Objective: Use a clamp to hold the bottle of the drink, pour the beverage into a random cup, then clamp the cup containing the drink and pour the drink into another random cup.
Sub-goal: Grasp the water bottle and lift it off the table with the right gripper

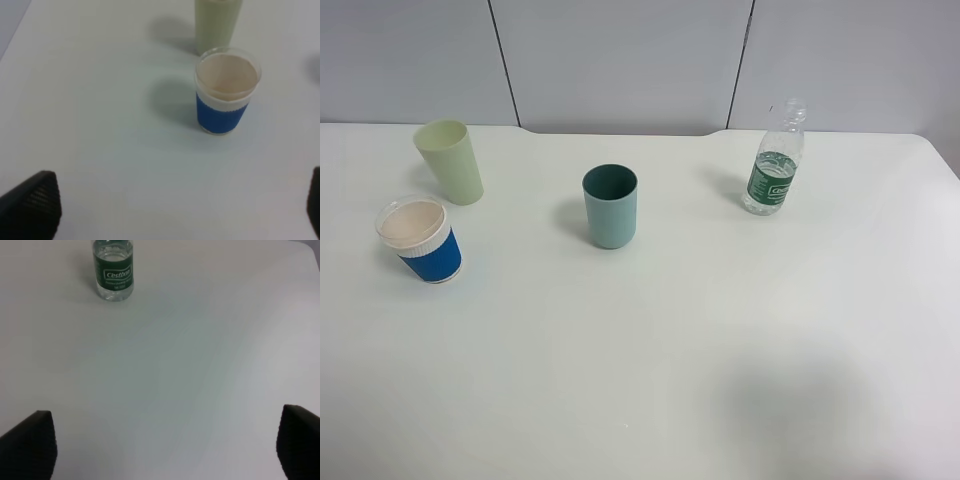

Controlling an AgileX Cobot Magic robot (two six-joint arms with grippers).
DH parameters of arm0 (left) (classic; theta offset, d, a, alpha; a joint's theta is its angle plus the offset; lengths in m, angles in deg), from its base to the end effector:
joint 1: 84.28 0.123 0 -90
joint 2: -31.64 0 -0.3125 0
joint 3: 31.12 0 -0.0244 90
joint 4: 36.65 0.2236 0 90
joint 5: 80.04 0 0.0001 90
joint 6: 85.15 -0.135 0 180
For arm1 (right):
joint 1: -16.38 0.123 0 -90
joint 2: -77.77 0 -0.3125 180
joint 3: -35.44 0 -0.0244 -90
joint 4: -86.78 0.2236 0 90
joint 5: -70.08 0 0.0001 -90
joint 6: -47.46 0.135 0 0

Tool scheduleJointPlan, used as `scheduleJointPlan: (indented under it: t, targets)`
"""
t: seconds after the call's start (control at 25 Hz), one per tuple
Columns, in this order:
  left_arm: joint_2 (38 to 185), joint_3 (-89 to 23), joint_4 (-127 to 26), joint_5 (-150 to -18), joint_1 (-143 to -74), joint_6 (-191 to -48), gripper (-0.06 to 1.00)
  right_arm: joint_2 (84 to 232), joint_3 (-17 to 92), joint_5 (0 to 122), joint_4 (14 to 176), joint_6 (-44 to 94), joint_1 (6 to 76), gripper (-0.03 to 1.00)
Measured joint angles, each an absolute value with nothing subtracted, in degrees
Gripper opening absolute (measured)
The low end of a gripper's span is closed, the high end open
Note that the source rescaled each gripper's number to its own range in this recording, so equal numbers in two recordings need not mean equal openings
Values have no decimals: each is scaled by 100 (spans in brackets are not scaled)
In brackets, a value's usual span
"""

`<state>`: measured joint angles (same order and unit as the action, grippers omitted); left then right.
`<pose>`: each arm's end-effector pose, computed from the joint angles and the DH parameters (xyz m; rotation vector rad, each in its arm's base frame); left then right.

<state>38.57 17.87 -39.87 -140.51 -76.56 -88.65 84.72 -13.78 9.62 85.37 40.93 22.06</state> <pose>-0.0169 -0.0089 0.2463 -0.0721 2.0293 0.0563 -0.0171 -0.0046 0.2450 -0.2154 2.0241 -0.0387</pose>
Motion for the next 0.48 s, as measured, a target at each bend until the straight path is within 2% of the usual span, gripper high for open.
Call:
scheduleJointPlan:
  t: [0.48]
  targets:
    - [3857, 1787, -3987, -14051, -7656, -8865, 100, 8472, -1378, 962, 8537, 4093, 2206, 75]
